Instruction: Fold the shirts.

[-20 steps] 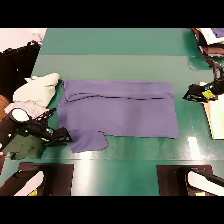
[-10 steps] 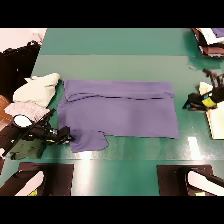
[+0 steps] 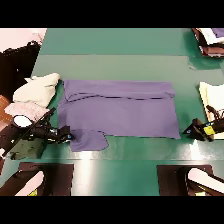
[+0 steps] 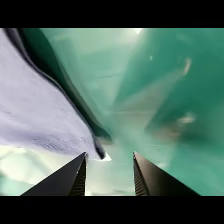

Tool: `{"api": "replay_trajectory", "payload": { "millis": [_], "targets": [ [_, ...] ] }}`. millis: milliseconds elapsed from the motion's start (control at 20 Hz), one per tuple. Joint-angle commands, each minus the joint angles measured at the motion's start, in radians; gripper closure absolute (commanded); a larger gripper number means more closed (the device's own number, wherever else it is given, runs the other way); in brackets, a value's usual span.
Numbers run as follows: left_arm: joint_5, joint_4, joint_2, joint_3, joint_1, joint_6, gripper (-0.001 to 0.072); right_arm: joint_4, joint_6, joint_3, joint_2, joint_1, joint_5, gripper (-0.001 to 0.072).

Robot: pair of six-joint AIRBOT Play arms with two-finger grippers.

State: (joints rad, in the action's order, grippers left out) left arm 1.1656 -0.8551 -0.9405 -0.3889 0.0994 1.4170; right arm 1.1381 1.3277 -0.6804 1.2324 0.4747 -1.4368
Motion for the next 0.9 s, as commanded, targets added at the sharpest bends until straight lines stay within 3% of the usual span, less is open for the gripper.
{"api": "replay_trajectory", "payload": {
  "millis": [0,150,200,250,300,350,400,600,850],
  "targets": [
    [-0.018,0.002,0.0,0.0,0.0,-0.003,0.0682,-0.098,-0.057,0.113,0.0,0.039,0.062,0.0374],
    [-0.021,0.002,0.0,0.0,0.0,-0.004,0.0682,-0.1,-0.056,0.131,0.0,-0.018,0.101,0.0375],
    [-0.021,0.002,0.0,0.0,0.0,-0.004,0.0682,-0.1,-0.056,0.13,0.0,-0.034,0.109,0.0406],
    [-0.02,0.002,0.0,0.0,0.0,-0.004,0.0682,-0.097,-0.056,0.13,0.0,-0.047,0.109,0.0461],
    [-0.016,0.001,0.0,0.0,0.0,-0.012,0.0683,-0.094,-0.056,0.13,0.0,-0.056,0.109,0.059],
    [-0.004,-0.017,0.0,-0.006,0.0,-0.013,0.0684,-0.091,-0.056,0.13,0.0,-0.063,0.106,0.0666],
    [0.016,-0.046,0.006,-0.02,0.0,-0.011,0.0685,-0.089,-0.057,0.128,0.0,-0.068,0.096,0.0687],
    [0.128,-0.195,0.16,-0.089,0.0,0.068,0.0686,-0.056,-0.058,0.101,-0.056,-0.068,0.021,0.0694],
    [0.41,-0.188,0.421,-0.094,0.0,0.167,0.0685,0.142,-0.035,0.082,-0.338,-0.066,-0.125,0.0694]
  ]
}}
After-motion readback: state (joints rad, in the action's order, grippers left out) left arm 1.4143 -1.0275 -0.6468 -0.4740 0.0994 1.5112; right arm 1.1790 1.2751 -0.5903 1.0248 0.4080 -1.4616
